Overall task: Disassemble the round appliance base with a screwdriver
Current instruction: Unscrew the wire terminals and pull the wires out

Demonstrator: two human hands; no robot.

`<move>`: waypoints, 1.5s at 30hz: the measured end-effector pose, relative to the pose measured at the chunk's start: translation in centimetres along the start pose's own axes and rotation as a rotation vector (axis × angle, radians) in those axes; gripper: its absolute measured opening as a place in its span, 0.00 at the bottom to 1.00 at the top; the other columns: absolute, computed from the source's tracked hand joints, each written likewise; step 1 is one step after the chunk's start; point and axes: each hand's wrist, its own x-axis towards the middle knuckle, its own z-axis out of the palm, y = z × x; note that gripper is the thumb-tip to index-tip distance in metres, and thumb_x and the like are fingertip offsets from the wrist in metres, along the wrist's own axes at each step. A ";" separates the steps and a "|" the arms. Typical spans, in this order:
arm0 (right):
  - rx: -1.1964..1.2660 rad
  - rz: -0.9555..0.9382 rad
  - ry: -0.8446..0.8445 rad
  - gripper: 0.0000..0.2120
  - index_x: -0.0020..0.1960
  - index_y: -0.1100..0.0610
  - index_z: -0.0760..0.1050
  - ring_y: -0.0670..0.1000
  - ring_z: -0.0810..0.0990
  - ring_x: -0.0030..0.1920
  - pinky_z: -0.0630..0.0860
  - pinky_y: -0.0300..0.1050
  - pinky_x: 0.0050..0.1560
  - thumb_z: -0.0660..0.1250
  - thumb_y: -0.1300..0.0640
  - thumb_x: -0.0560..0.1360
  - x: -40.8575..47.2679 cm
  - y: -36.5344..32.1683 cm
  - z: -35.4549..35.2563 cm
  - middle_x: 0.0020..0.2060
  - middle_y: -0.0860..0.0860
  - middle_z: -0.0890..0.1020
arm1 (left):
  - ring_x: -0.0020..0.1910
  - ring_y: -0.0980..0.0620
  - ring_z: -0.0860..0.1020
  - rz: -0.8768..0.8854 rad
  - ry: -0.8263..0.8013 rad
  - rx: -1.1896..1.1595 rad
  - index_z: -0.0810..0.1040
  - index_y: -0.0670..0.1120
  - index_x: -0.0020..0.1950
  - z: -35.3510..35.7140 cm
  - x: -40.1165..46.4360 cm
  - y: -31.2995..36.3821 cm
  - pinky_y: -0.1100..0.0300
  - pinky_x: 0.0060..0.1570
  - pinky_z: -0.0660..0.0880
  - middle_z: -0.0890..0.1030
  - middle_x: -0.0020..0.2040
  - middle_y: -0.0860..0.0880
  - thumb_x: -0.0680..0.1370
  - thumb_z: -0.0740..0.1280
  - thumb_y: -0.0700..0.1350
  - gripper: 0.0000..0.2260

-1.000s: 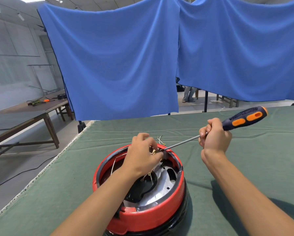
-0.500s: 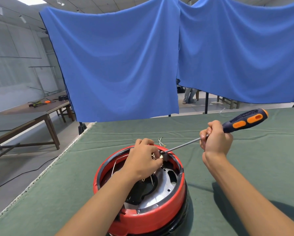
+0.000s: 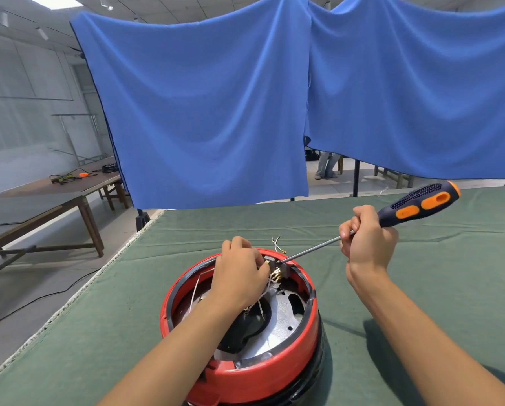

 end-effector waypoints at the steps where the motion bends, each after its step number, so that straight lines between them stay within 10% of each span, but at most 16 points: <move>1: -0.003 -0.009 -0.018 0.19 0.21 0.52 0.61 0.47 0.64 0.19 0.57 0.34 0.22 0.62 0.56 0.68 -0.2 -0.2 0.1 0.17 0.48 0.66 | 0.59 0.50 0.66 0.003 -0.002 -0.011 0.82 0.46 0.46 0.0 -0.1 0.0 0.55 0.60 0.65 0.71 0.56 0.50 0.76 0.64 0.46 0.08; 11: -0.462 -0.199 -0.322 0.19 0.22 0.57 0.73 0.49 0.70 0.17 0.64 0.35 0.19 0.61 0.55 0.70 -2.6 -3.2 0.8 0.23 0.55 0.80 | 0.56 0.57 0.63 0.155 -0.075 -0.200 0.82 0.49 0.42 0.1 -1.4 0.2 0.62 0.60 0.62 0.68 0.53 0.56 0.75 0.68 0.47 0.05; 23: -0.407 -0.361 -0.226 0.20 0.17 0.55 0.70 0.49 0.65 0.17 0.63 0.37 0.21 0.59 0.55 0.67 -3.6 -4.8 2.2 0.22 0.68 0.73 | 0.63 0.51 0.63 0.081 -0.081 -0.195 0.84 0.45 0.44 0.0 -1.1 1.0 0.58 0.62 0.63 0.71 0.62 0.49 0.75 0.65 0.43 0.08; 45: -0.549 -0.332 -0.233 0.23 0.17 0.56 0.67 0.46 0.68 0.20 0.65 0.38 0.26 0.59 0.55 0.70 -1.8 -3.9 3.9 0.16 0.52 0.73 | 0.64 0.53 0.63 0.059 -0.102 -0.311 0.84 0.45 0.43 0.1 -1.1 0.6 0.62 0.58 0.61 0.74 0.61 0.49 0.75 0.65 0.41 0.07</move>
